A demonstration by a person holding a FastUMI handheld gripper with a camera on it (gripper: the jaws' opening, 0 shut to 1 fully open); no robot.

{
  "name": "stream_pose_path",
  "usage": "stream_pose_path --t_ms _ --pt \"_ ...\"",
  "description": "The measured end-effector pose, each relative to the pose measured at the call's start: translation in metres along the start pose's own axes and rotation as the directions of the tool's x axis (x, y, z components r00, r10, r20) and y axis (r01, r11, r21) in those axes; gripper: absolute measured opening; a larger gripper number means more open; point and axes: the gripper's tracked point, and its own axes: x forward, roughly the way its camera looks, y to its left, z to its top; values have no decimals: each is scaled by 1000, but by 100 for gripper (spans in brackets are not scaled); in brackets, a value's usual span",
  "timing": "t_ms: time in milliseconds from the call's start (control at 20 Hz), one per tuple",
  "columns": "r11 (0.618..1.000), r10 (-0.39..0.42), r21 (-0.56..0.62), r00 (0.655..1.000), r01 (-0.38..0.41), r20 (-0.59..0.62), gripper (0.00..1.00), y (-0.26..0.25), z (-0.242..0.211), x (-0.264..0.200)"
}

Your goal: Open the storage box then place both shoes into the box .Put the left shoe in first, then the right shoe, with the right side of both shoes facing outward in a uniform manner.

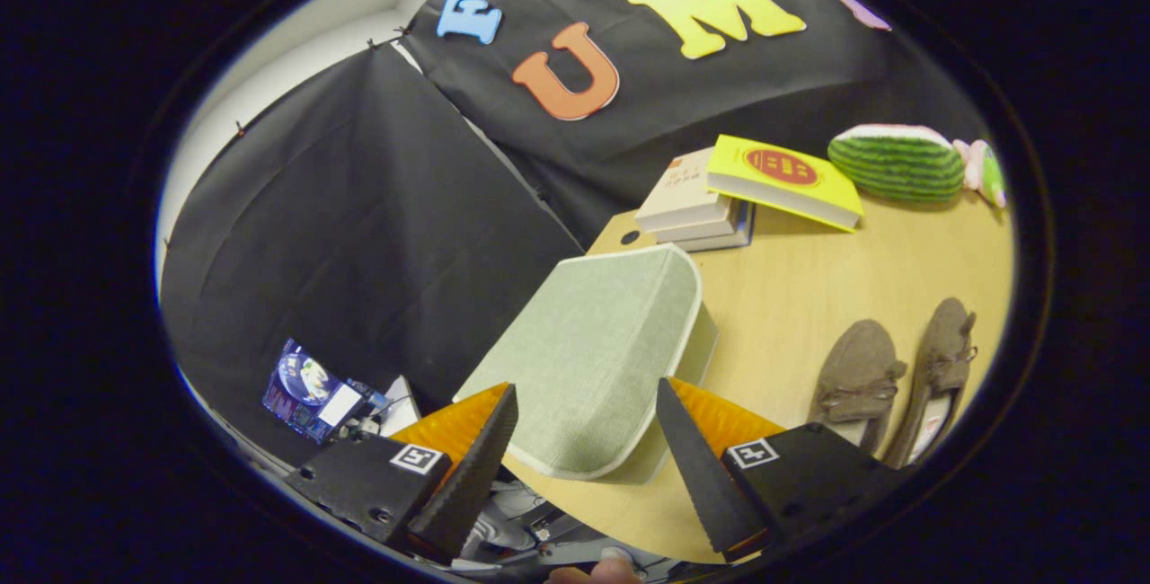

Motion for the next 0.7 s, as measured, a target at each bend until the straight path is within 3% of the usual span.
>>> stream_pose_path --t_ms 400,700 --pt "987 58 158 995 -44 -84 99 -29 -19 50" --pt "944 137 315 986 -101 -95 98 -34 -19 66"
